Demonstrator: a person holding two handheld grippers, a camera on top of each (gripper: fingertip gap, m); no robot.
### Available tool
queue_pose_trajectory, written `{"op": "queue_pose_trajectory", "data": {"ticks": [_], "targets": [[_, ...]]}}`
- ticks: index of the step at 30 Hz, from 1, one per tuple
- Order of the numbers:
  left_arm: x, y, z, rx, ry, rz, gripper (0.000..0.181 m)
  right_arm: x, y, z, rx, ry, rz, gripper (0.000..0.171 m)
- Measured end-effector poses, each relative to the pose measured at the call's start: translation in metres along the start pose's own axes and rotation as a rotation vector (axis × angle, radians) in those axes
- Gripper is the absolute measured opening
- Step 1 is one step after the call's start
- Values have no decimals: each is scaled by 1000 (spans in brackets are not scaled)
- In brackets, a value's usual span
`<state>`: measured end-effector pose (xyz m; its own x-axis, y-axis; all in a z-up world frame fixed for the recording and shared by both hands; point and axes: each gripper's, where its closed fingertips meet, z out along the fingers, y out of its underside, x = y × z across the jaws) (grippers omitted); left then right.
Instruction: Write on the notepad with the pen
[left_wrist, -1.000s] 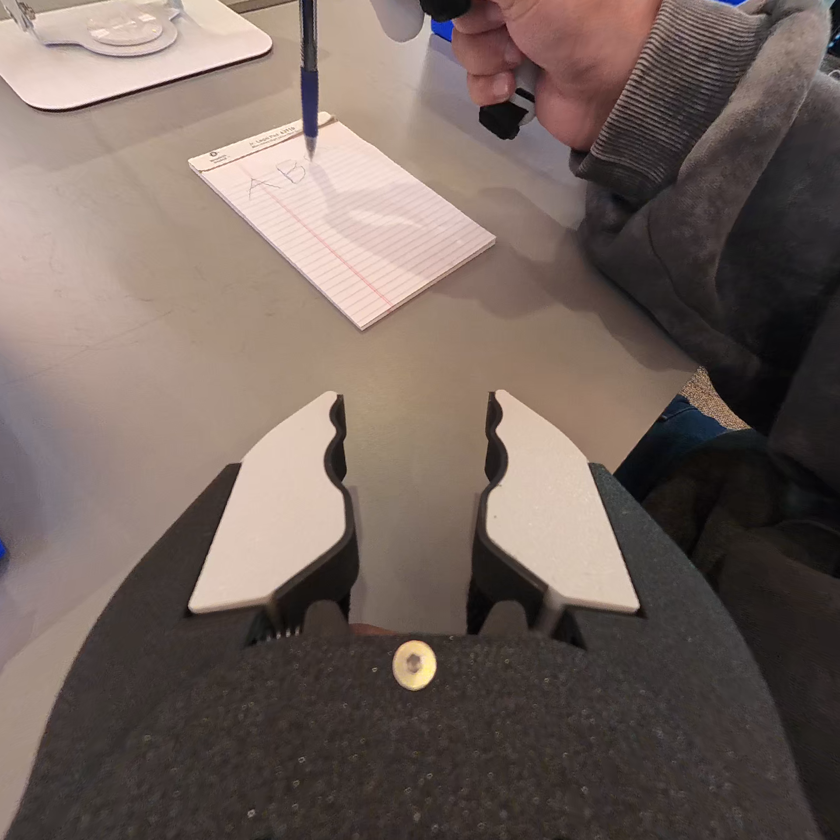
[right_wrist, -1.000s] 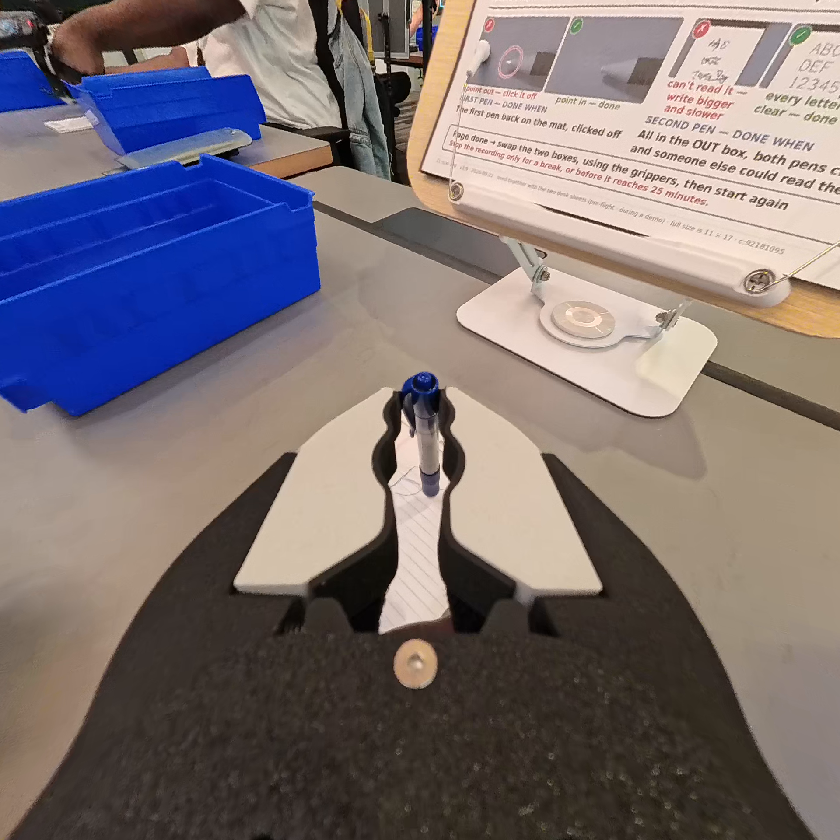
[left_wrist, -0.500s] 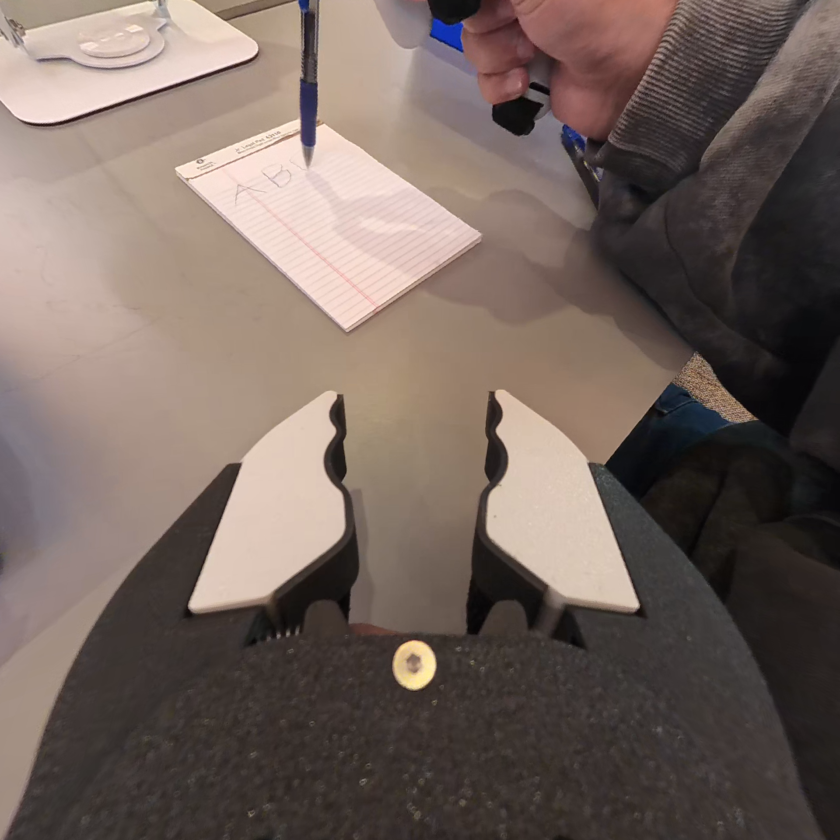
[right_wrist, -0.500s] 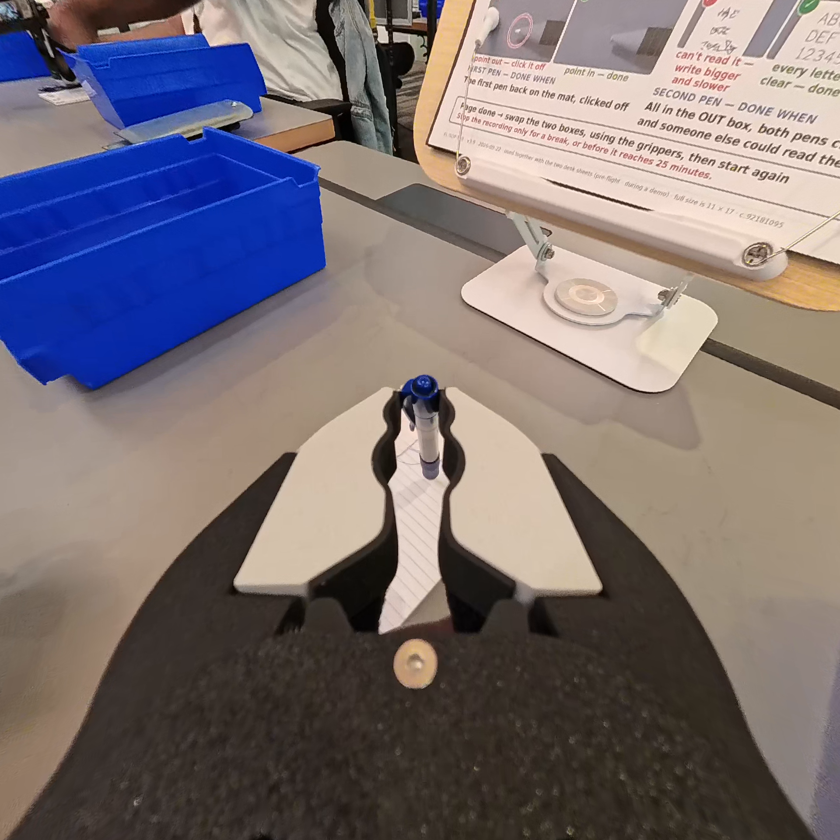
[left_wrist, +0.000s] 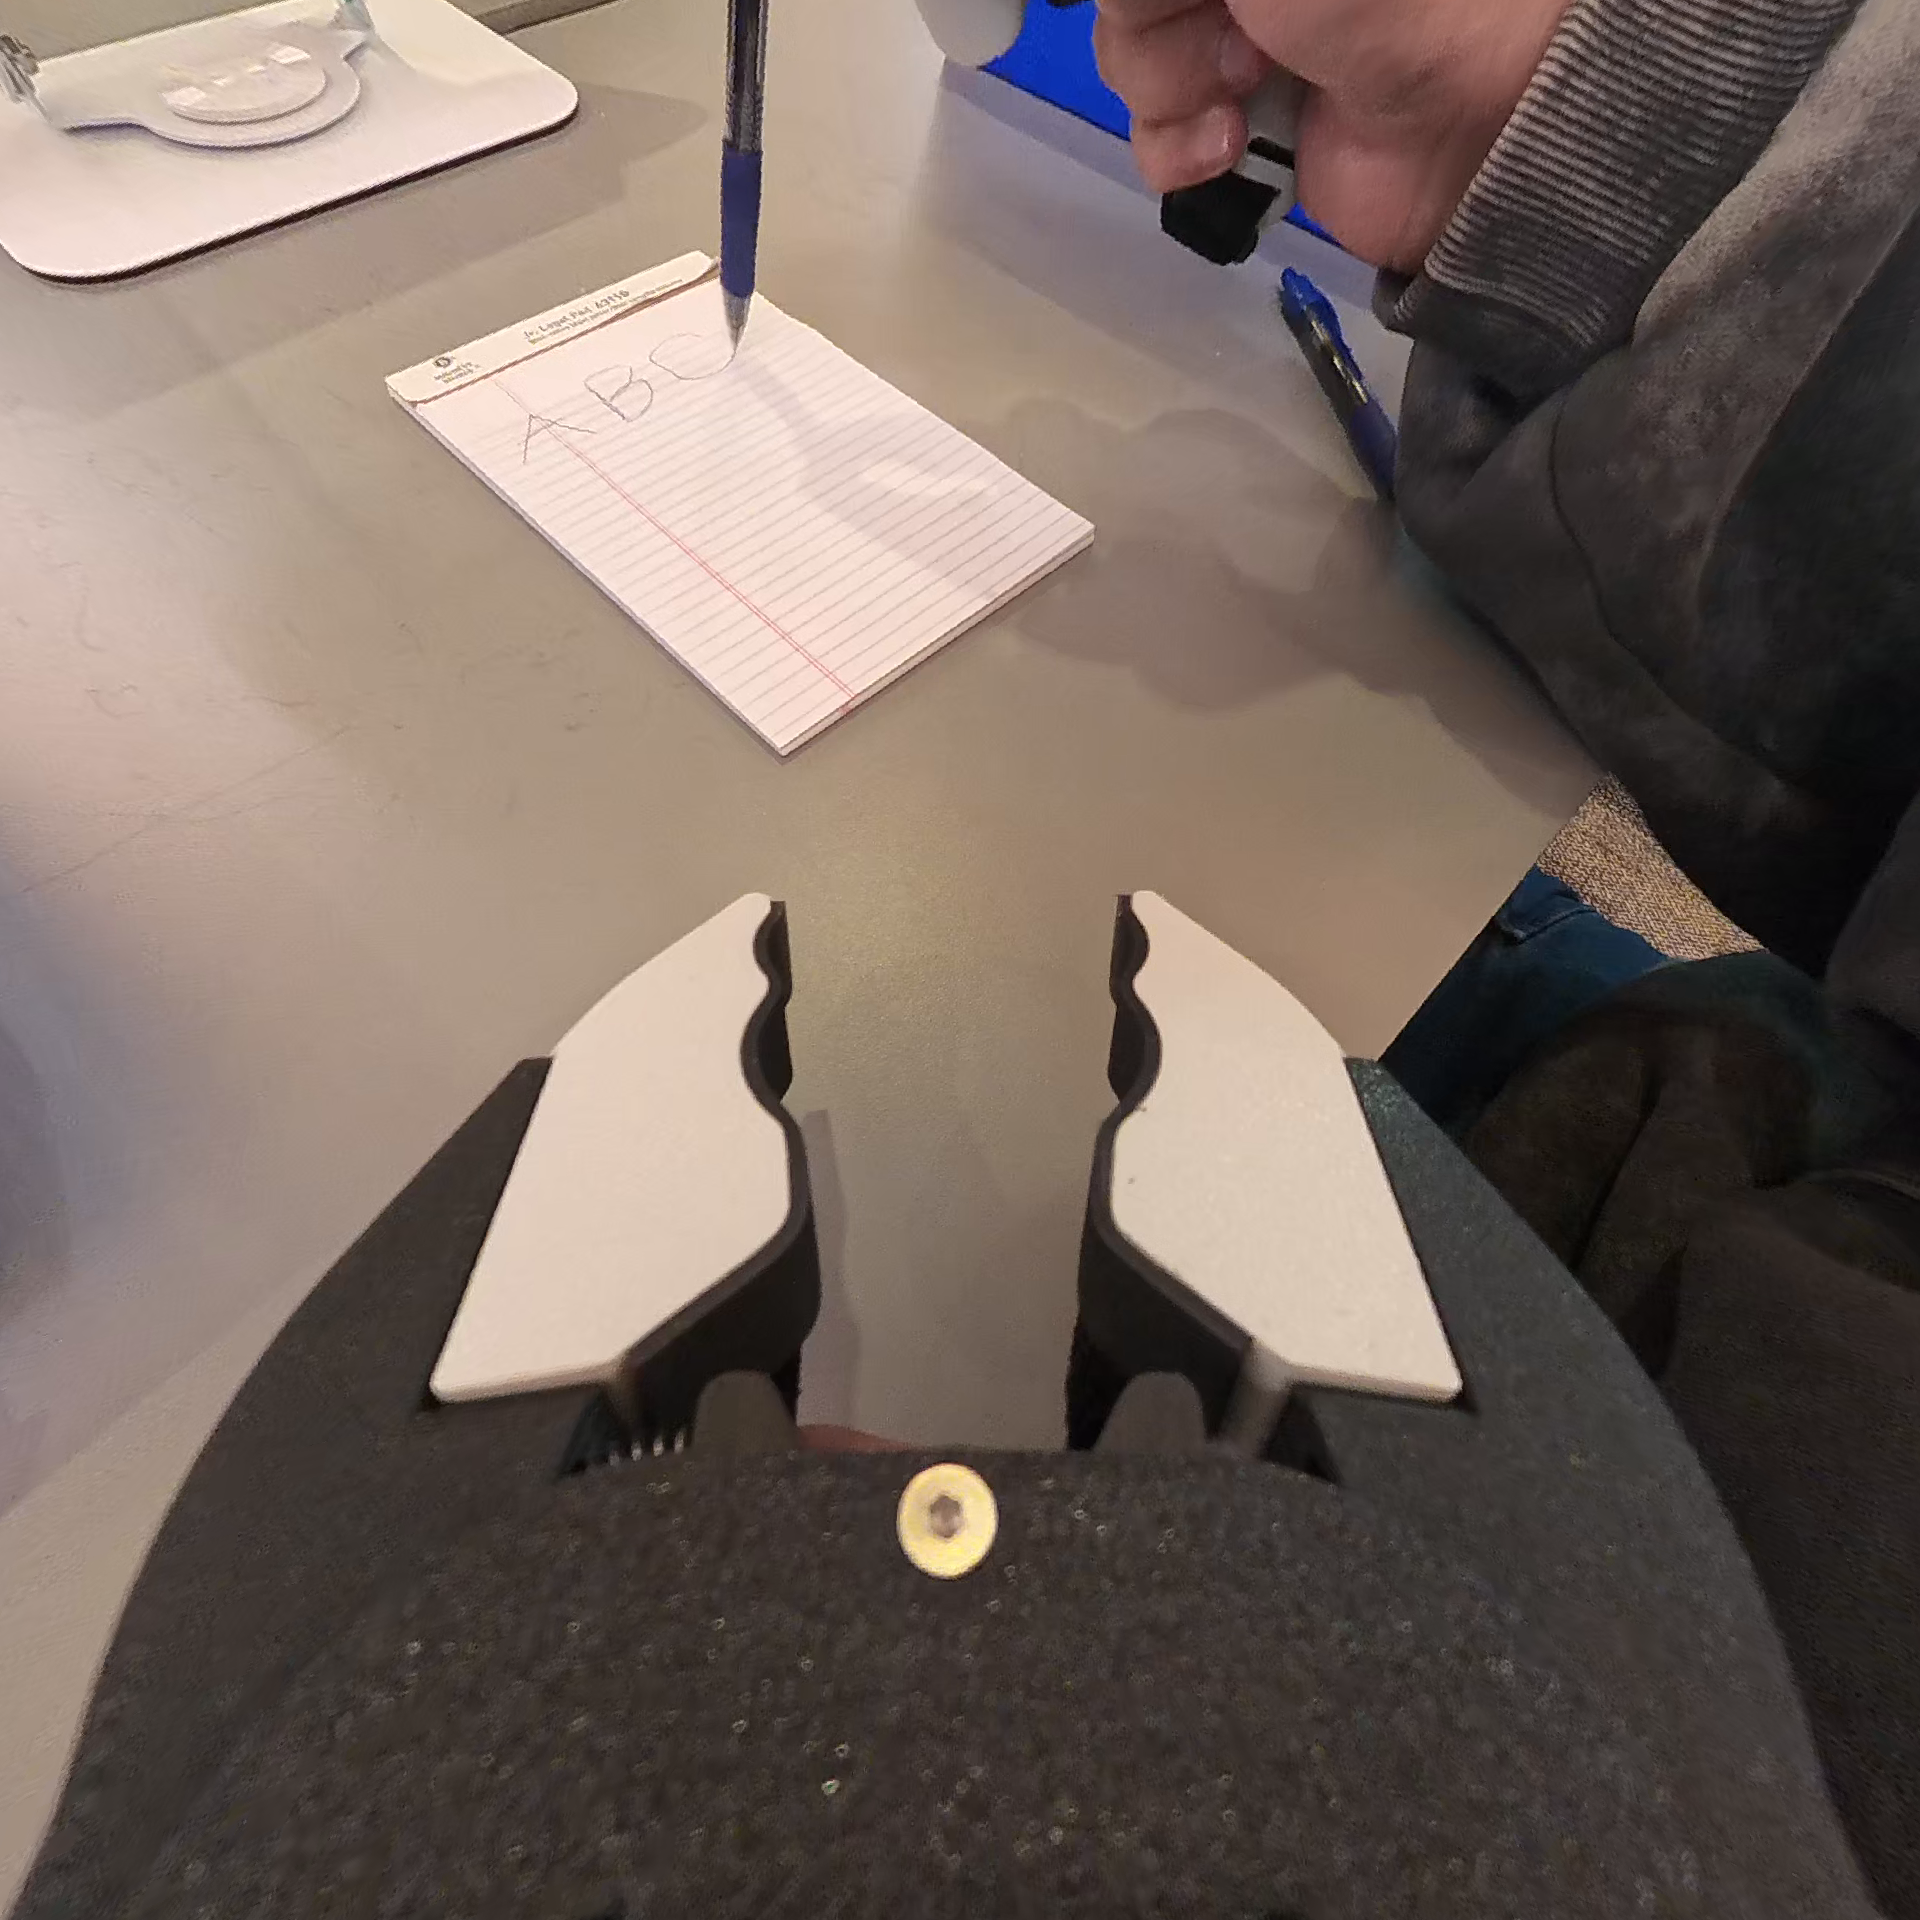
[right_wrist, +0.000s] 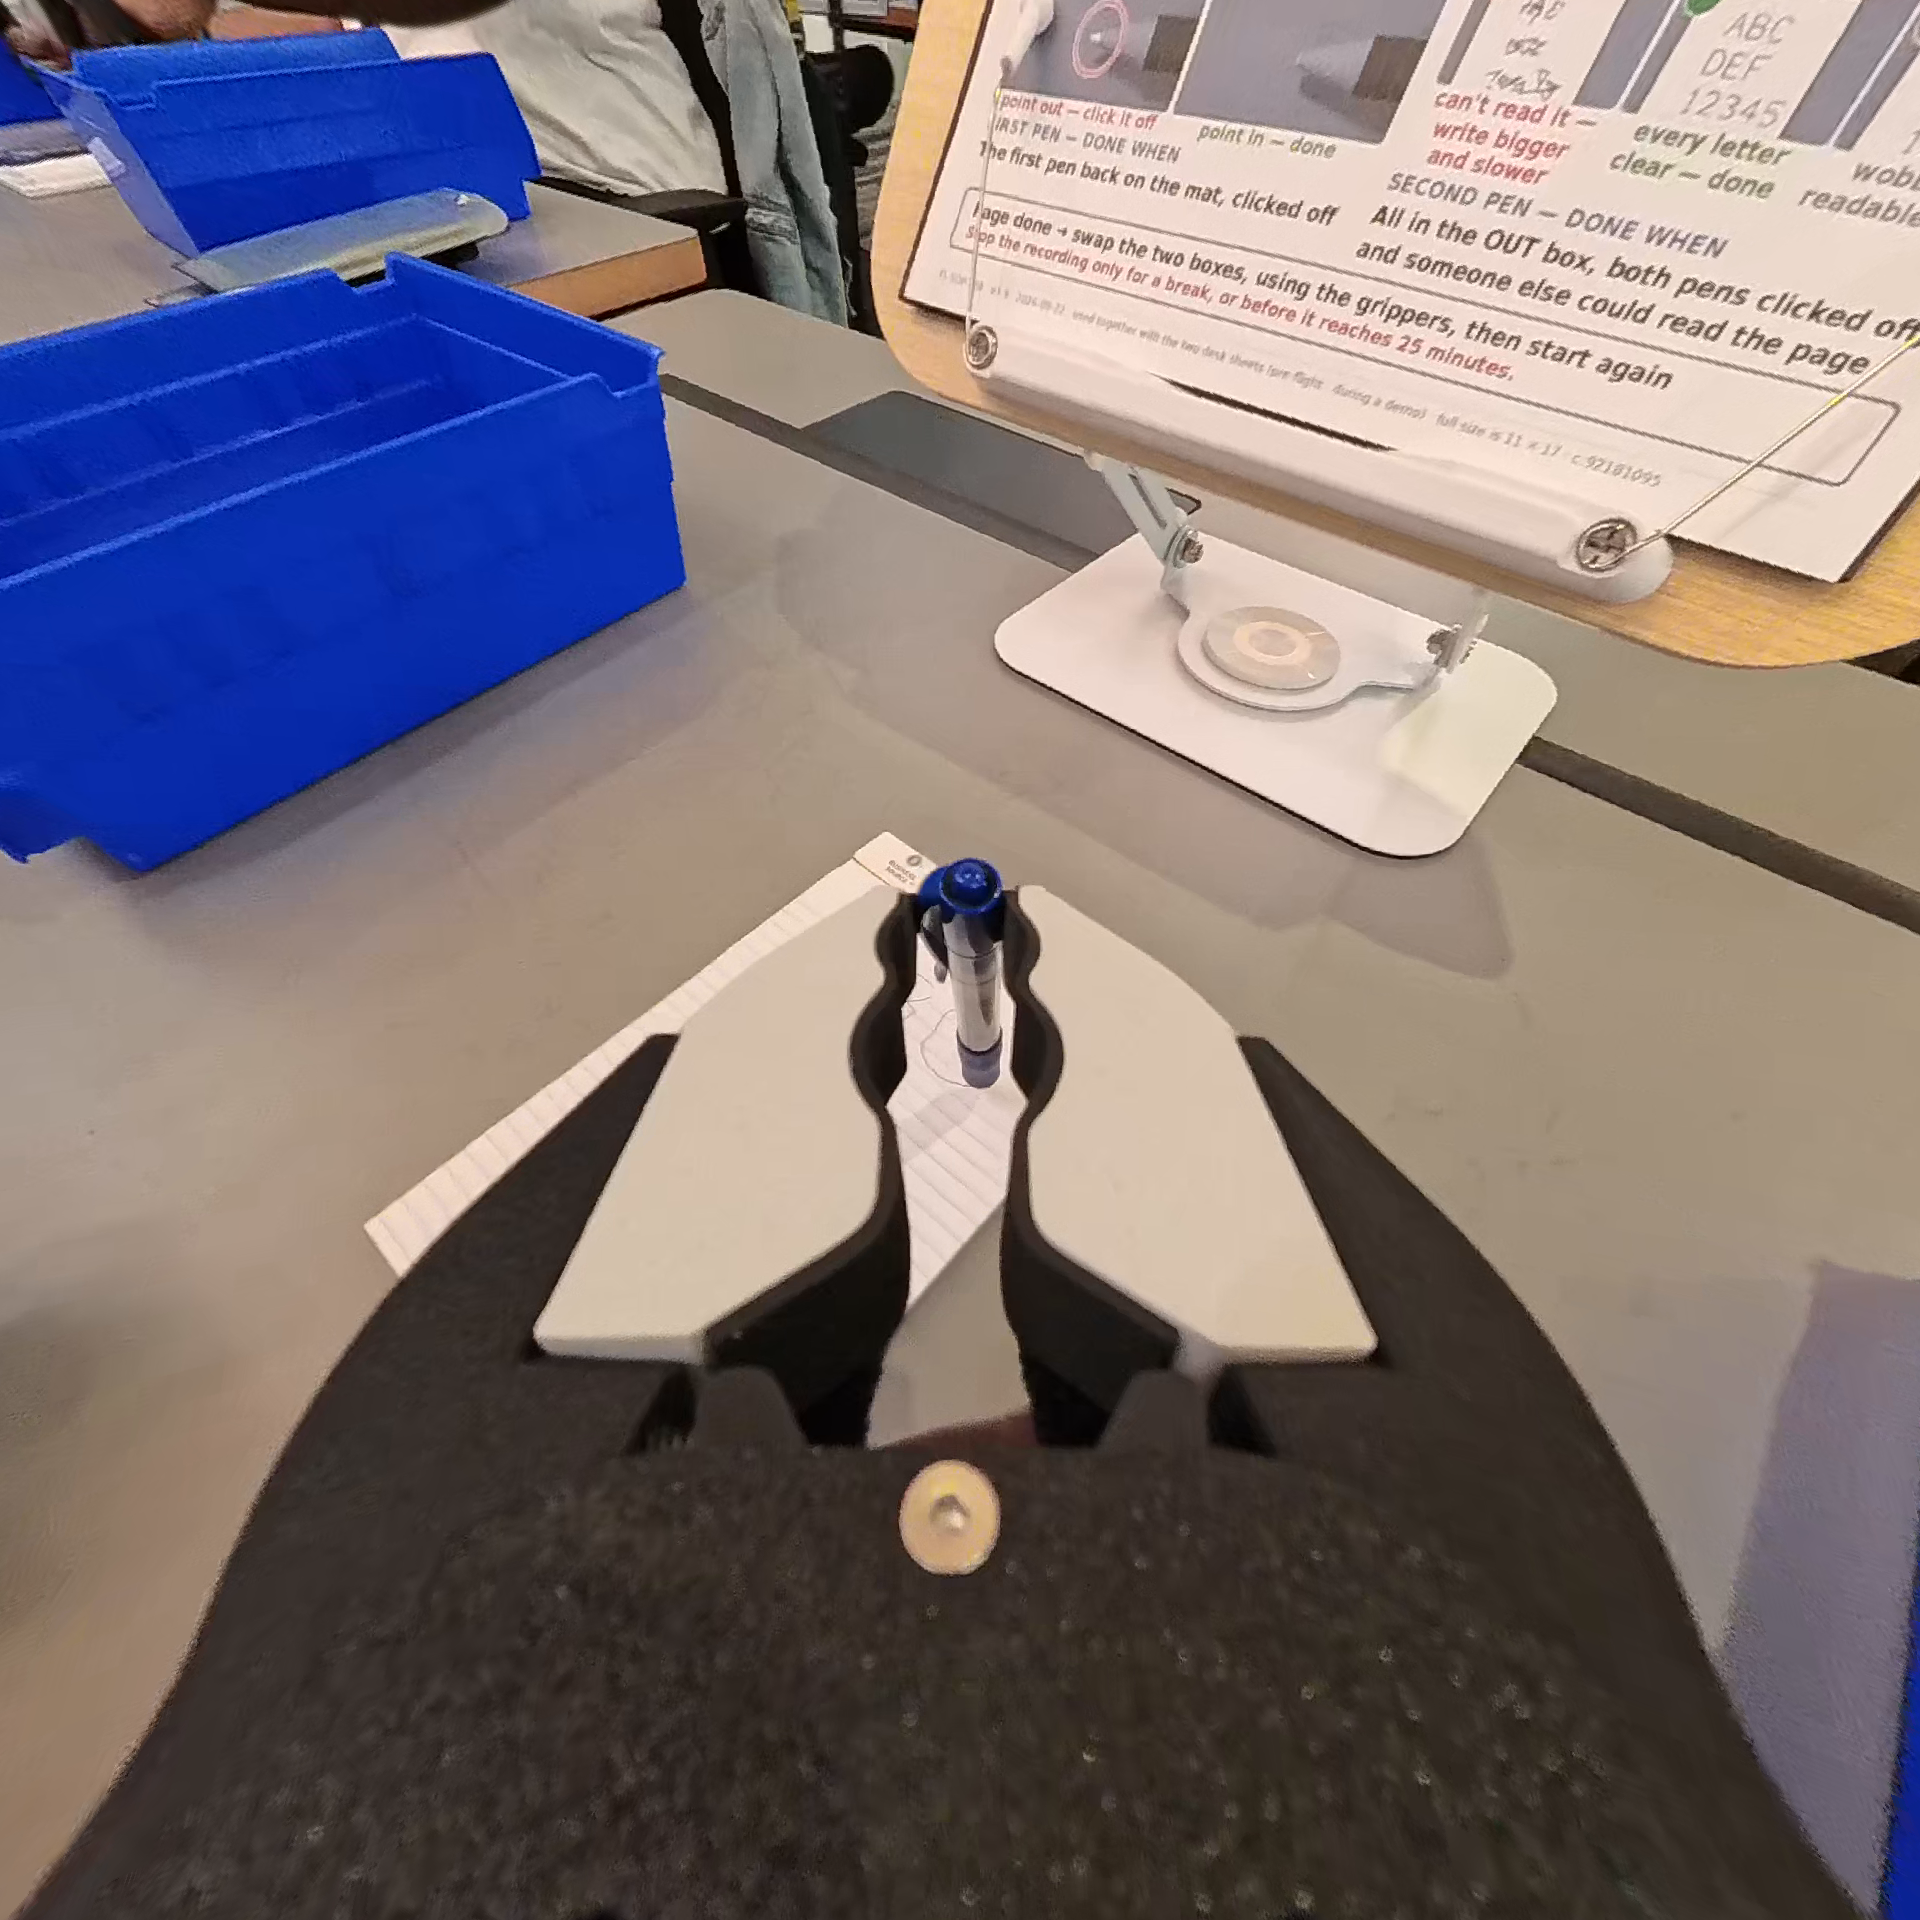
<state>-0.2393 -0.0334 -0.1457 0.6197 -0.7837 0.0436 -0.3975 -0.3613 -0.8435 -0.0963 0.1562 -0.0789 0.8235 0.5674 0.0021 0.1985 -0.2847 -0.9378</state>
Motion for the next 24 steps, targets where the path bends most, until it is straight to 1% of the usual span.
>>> {"op": "queue_pose_trajectory", "data": {"ticks": [5, 10, 12, 18, 24], "targets": [[-1, 0, 1, 0, 0, -3, 59, 0, -2, 0, 5, -9, 6, 15], [-3, 0, 0, 4, -5, -13, 60, -11, -24, -12, 84, -28, 24, 15], [-5, 0, 0, 4, -11, -19, 60, -25, -31, -13, 104, -61, 30, 15], [-13, 2, -1, 6, -30, -38, 61, -59, -25, 10, 68, -110, -11, 15], [-20, 4, -2, 7, -34, -52, 61, -75, -19, 30, 29, -119, -34, 16]]}}
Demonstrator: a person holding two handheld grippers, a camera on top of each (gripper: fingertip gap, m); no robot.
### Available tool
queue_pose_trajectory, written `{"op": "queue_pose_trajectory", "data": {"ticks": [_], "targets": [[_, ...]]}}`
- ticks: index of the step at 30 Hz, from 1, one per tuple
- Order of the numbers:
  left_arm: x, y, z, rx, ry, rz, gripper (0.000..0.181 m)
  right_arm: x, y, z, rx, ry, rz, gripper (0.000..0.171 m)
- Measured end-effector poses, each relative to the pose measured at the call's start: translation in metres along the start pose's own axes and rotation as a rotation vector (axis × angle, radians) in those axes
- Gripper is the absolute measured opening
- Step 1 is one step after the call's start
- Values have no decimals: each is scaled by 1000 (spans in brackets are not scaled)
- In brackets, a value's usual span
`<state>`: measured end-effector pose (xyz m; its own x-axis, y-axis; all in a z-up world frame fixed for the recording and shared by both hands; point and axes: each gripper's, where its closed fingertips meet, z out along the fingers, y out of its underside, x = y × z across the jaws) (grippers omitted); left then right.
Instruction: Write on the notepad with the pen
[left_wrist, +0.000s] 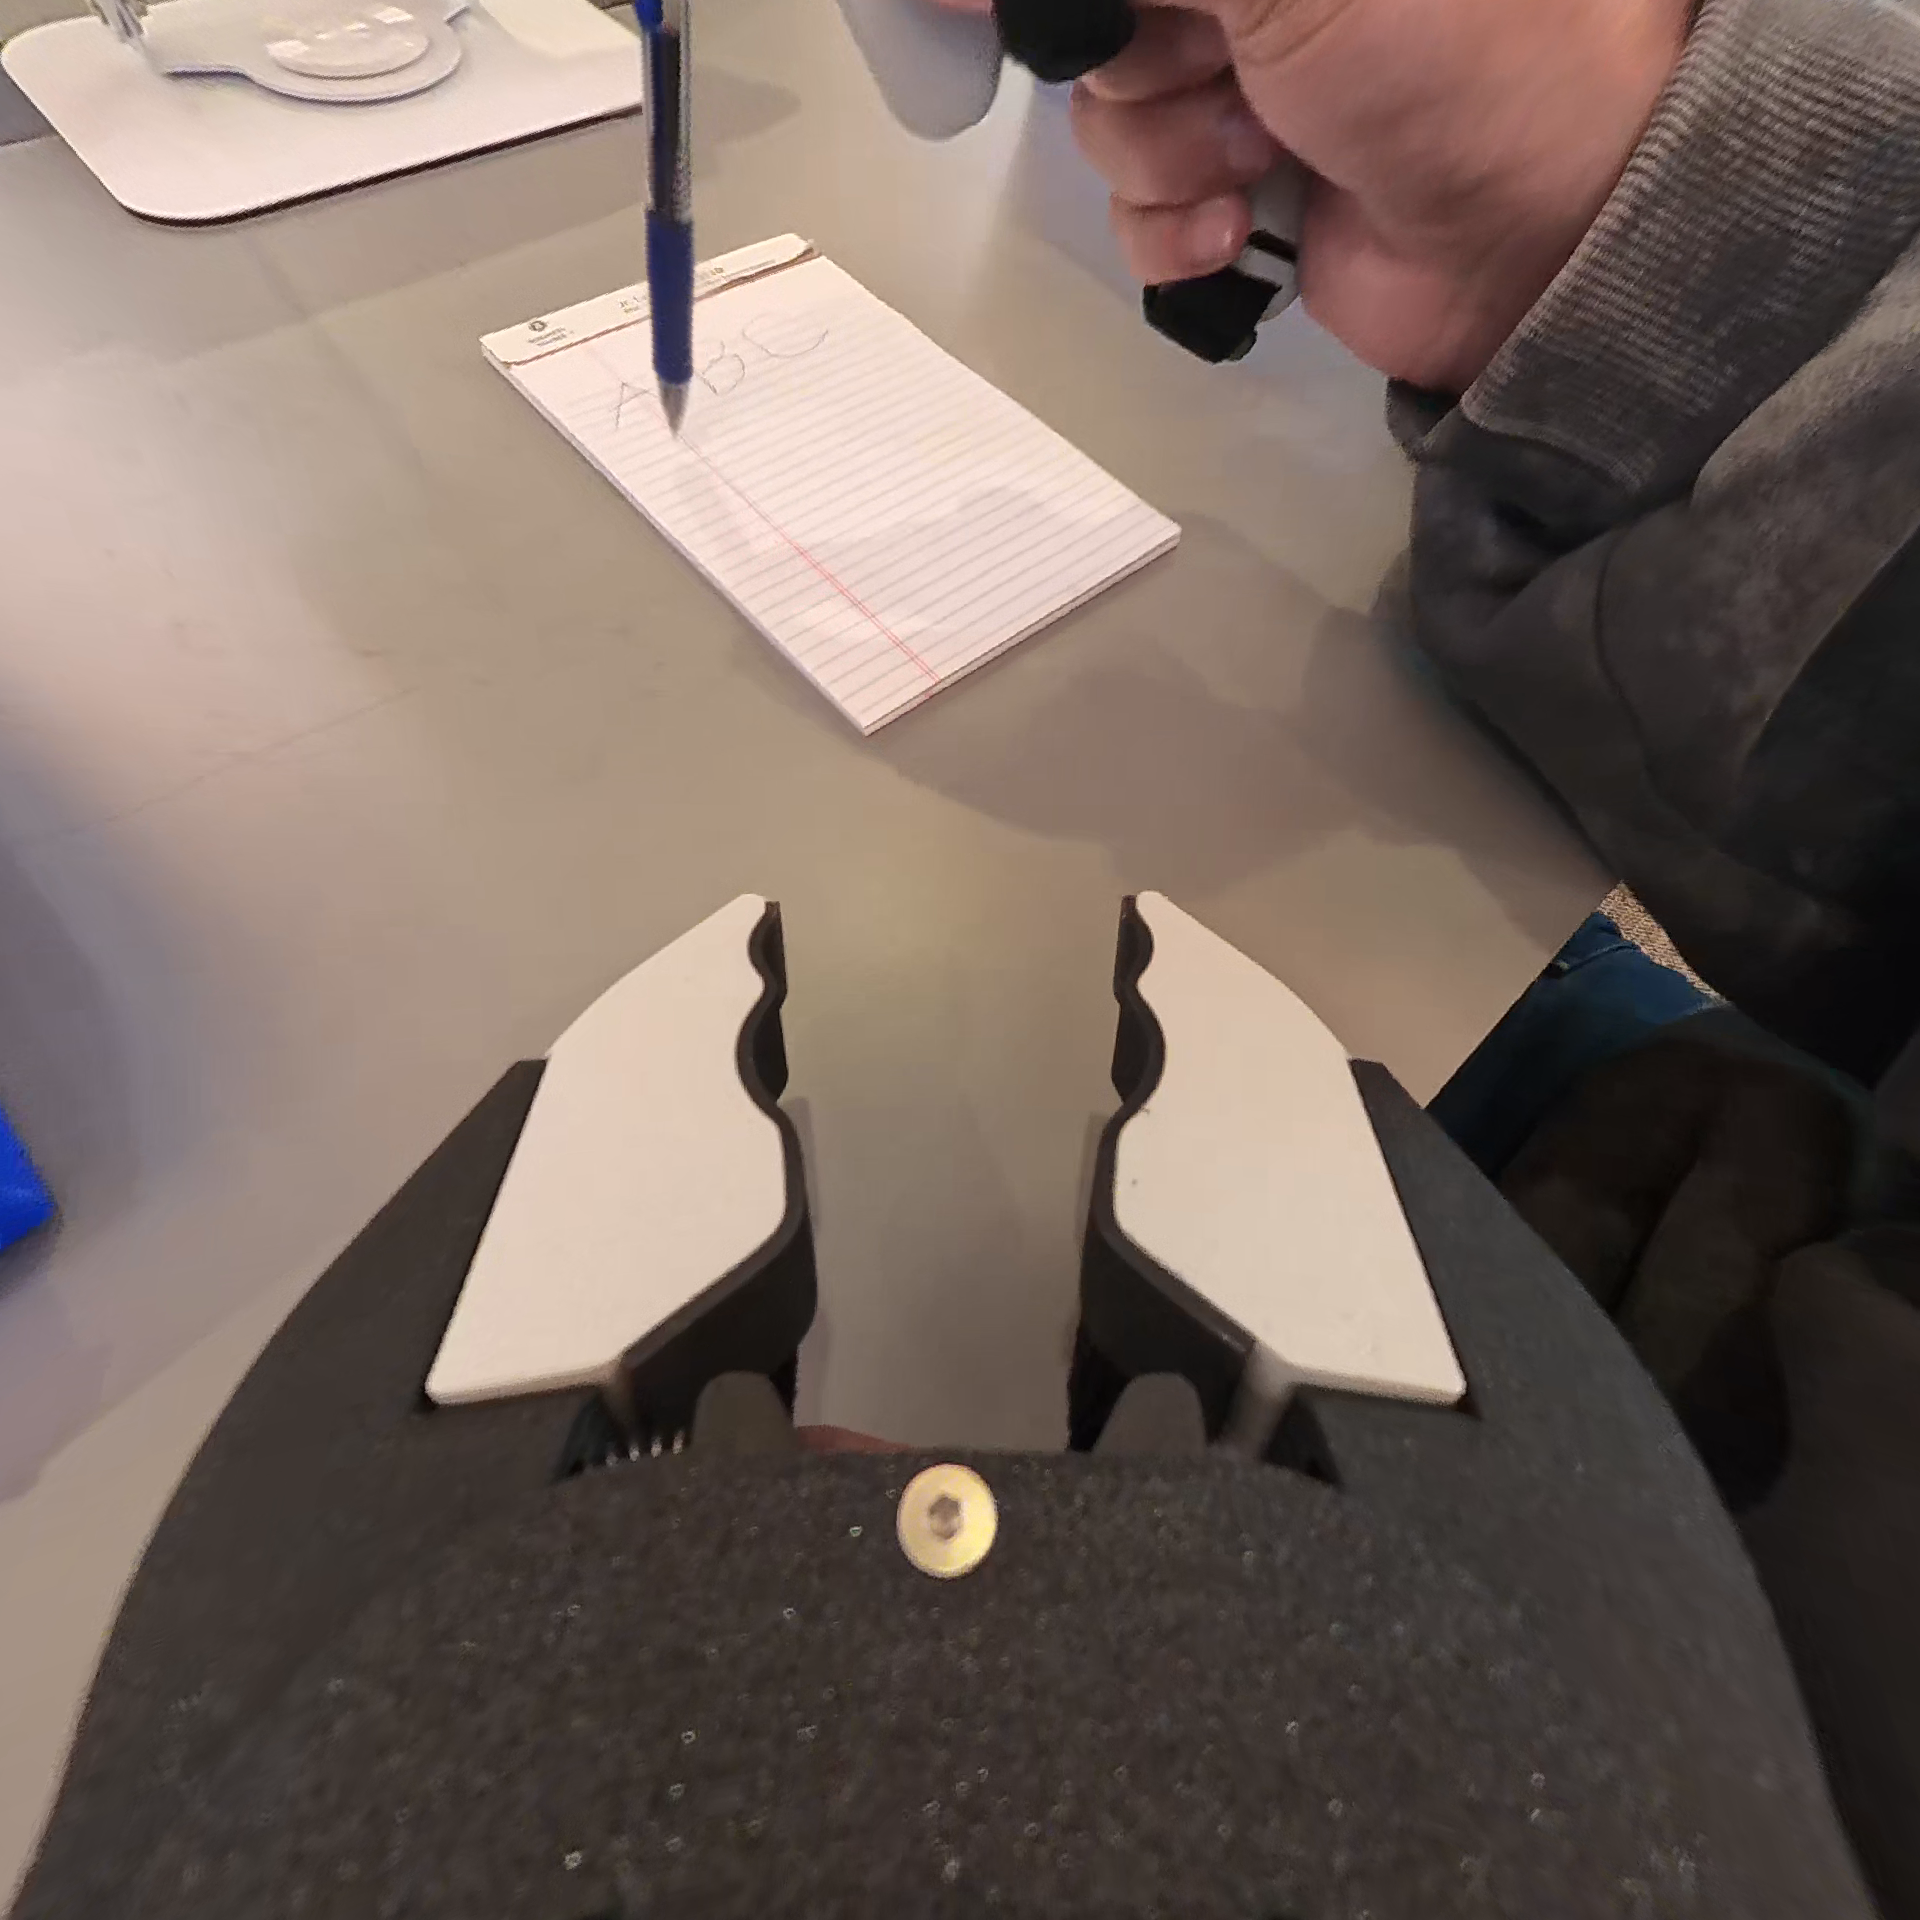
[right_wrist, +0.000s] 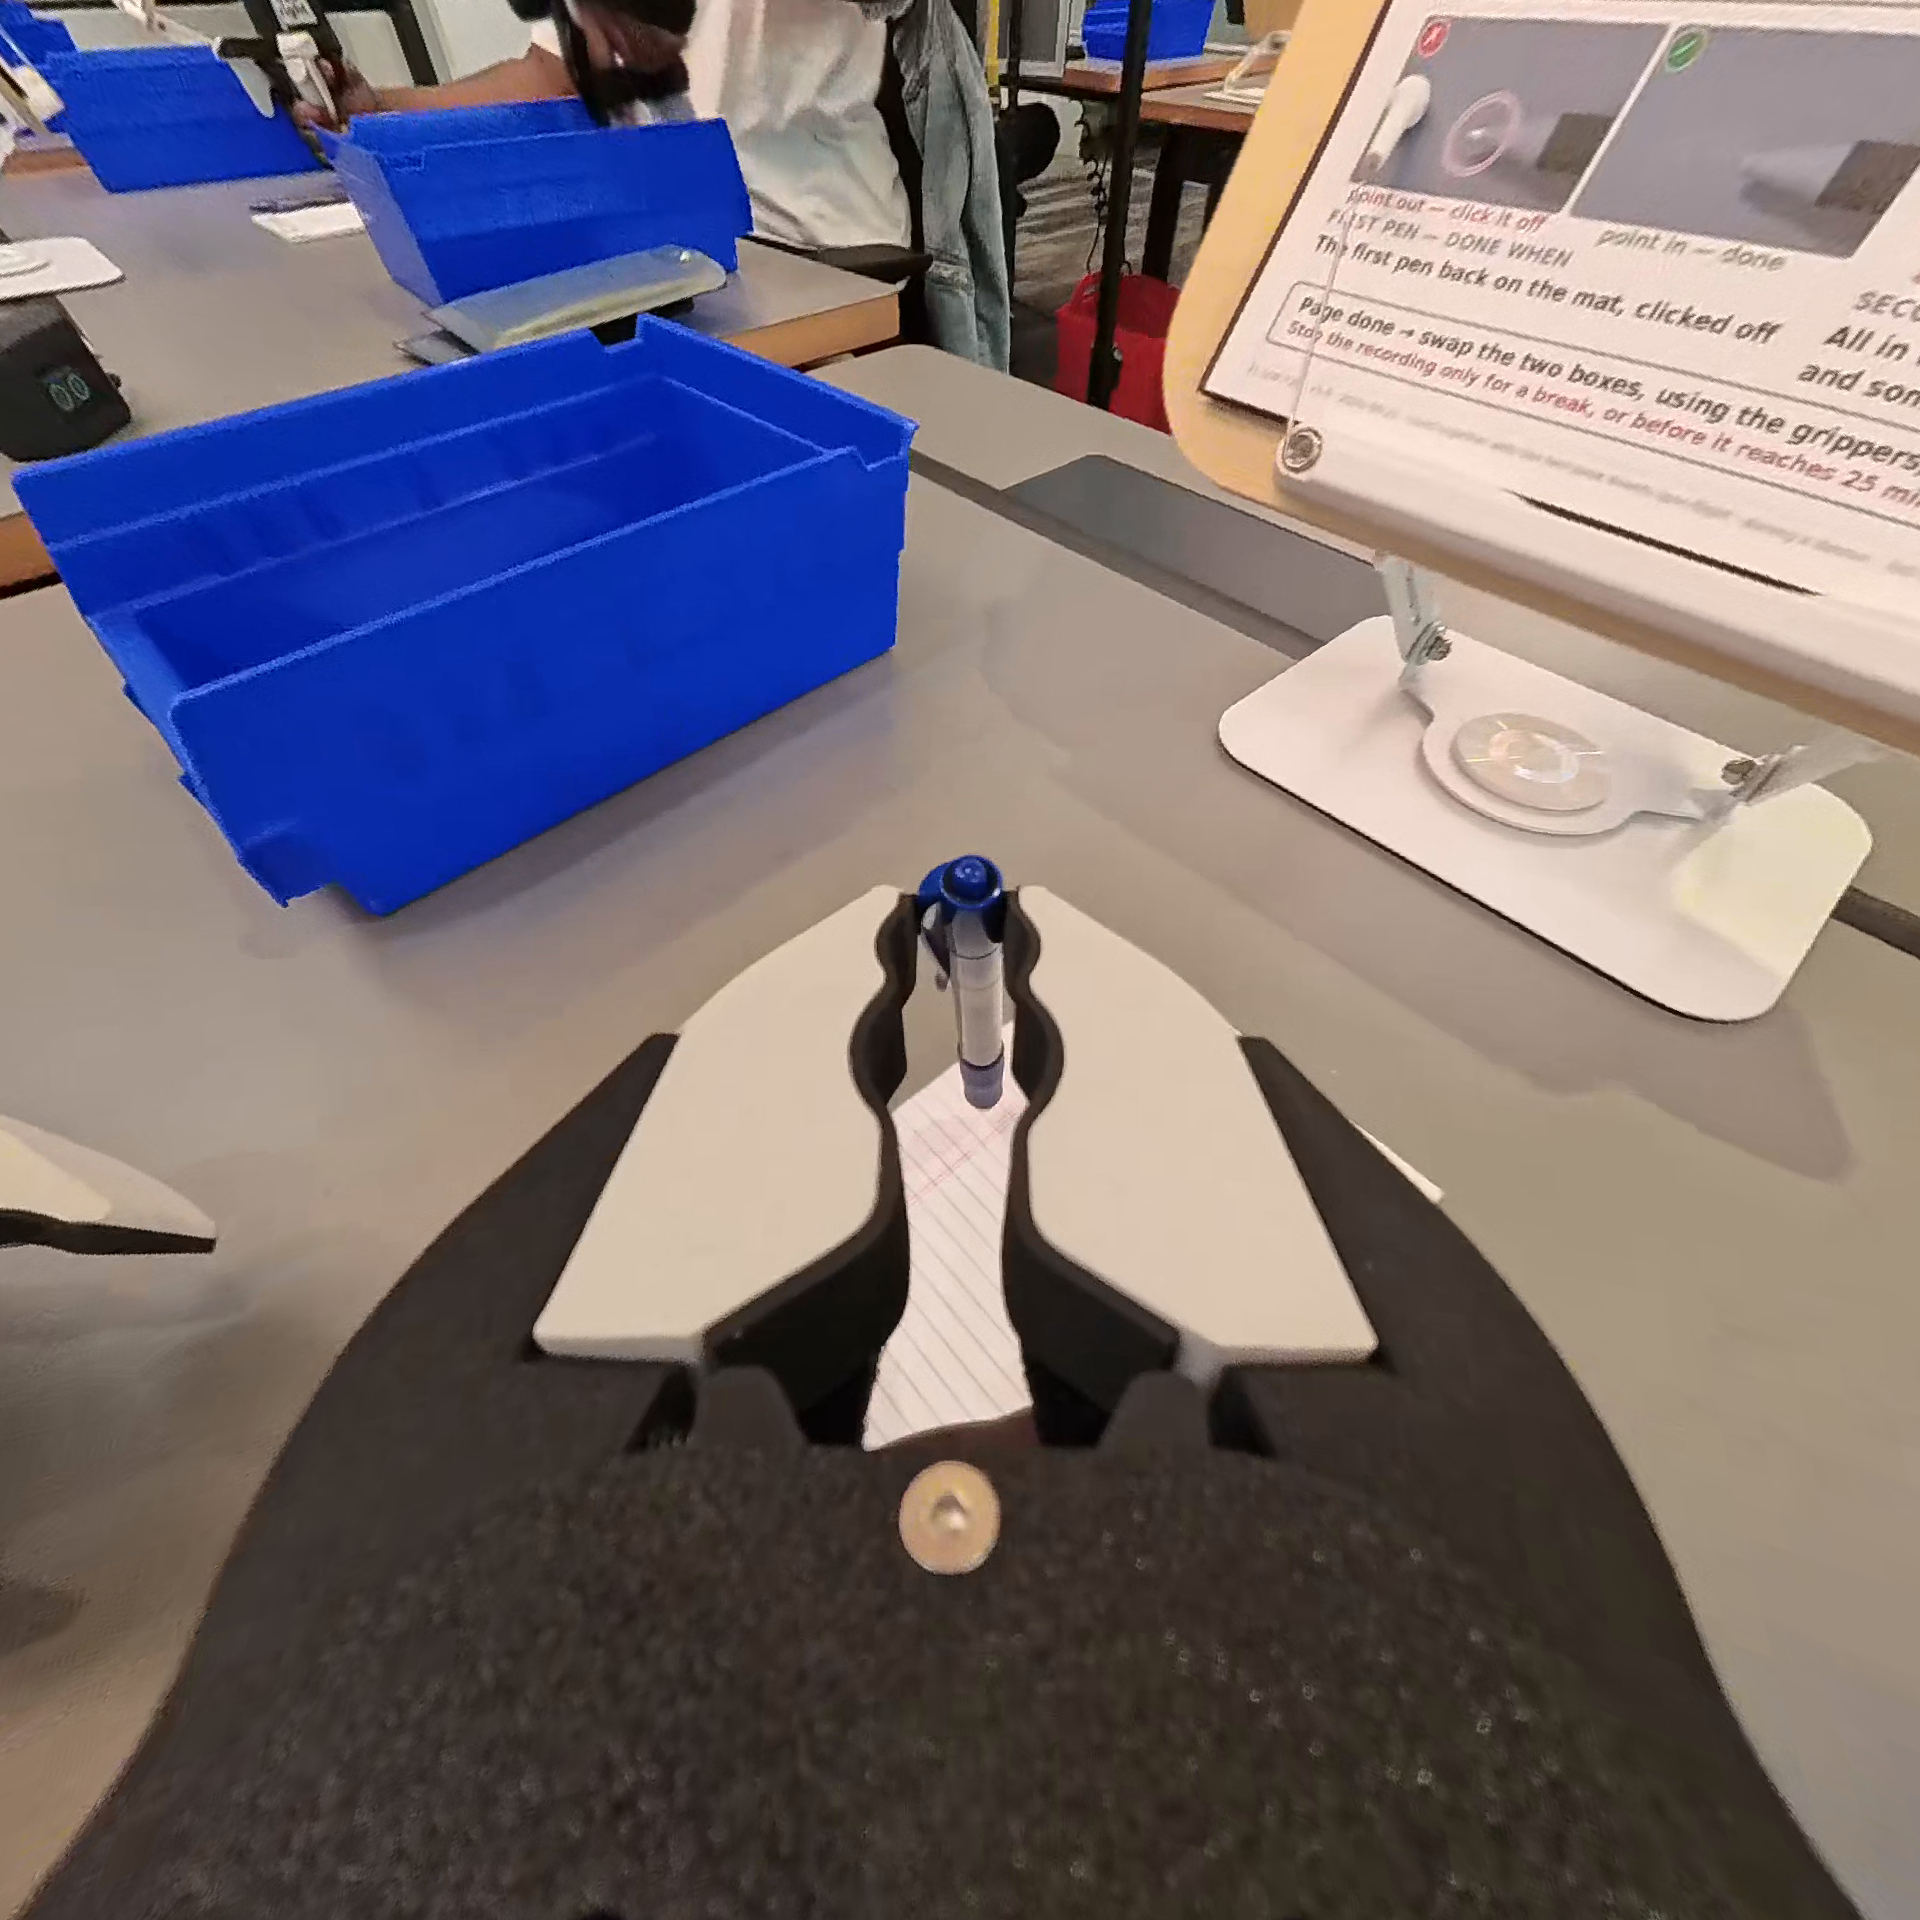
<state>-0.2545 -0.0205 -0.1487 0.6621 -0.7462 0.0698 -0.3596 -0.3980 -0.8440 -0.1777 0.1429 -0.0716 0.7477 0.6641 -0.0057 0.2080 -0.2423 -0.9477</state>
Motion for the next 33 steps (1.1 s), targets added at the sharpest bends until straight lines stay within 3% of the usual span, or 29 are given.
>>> {"op": "queue_pose_trajectory", "data": {"ticks": [17, 33], "targets": [[-1, 1, 1, -6, 10, 0, 61, -1, 0, 17, -30, -12, -11, 16], [4, 0, 0, -7, 12, 14, 61, -7, 6, 8, -73, -15, -22, 16]]}}
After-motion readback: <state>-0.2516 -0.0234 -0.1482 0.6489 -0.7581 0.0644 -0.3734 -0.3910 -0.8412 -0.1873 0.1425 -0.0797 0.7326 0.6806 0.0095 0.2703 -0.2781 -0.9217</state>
